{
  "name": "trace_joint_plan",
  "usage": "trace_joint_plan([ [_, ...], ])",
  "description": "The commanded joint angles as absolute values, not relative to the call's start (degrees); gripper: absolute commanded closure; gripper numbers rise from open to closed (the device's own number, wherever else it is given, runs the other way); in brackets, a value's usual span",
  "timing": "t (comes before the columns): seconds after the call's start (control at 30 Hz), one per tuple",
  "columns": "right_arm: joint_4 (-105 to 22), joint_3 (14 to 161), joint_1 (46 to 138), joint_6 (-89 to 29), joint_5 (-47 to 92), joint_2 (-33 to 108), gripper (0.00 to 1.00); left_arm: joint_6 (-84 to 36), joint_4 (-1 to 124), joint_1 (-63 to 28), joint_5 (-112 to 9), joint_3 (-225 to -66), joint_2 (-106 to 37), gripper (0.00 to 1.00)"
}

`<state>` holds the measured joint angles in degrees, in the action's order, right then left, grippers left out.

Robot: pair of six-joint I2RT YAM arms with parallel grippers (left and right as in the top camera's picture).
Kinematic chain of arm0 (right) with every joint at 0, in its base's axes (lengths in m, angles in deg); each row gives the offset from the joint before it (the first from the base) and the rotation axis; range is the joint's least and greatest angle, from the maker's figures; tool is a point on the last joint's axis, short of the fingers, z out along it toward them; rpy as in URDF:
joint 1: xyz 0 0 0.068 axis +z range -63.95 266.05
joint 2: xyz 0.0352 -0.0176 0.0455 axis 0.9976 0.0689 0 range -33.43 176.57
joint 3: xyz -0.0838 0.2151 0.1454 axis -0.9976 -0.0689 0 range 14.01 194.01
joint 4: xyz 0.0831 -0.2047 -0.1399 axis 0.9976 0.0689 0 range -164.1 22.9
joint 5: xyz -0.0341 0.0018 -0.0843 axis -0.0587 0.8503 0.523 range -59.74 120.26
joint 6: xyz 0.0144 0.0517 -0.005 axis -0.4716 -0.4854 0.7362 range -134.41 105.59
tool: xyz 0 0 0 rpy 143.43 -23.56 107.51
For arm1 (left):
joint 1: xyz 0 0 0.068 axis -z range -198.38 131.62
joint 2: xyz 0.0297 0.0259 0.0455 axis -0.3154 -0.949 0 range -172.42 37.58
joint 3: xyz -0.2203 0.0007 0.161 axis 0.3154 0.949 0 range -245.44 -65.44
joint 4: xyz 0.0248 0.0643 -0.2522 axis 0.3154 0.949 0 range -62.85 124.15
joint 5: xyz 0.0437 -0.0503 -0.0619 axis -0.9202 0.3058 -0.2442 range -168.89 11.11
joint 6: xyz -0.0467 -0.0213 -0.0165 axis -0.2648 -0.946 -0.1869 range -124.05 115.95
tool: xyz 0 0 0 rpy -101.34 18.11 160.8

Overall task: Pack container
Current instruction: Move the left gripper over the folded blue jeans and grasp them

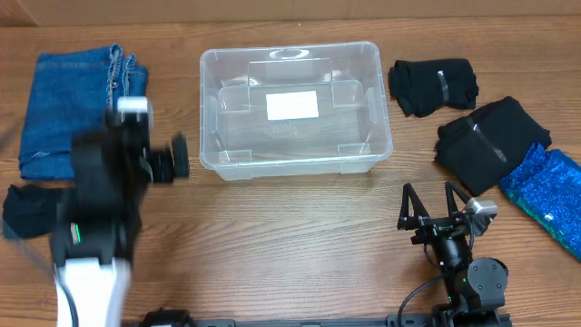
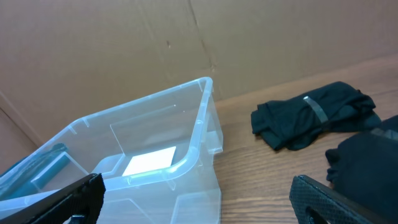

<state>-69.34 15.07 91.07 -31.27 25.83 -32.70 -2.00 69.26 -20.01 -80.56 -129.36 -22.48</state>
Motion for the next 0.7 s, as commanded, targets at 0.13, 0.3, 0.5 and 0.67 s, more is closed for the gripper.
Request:
trace_joint_plan([
  [0.13, -69.67, 14.45, 91.5, -31.14, 26.33, -33.27, 0.0, 1.1, 79.03, -20.25, -62.75, -155.85, -46.87, 0.0],
  [0.3, -69.65, 14.45, 91.5, -31.14, 26.33, -33.27, 0.0, -1.85, 76.69, -22.46, -75.21, -157.49, -51.11, 0.0],
  [0.5, -69.67, 14.45, 91.5, -31.14, 26.33, -33.27, 0.0, -4.26, 74.72, -28.69, -87.56, -157.49, -57.12, 0.0],
  [0.67, -69.65, 14.45, 91.5, -31.14, 26.33, -33.27, 0.0, -3.64, 72.21, -28.89, -100.78, -157.49, -66.95, 0.0],
])
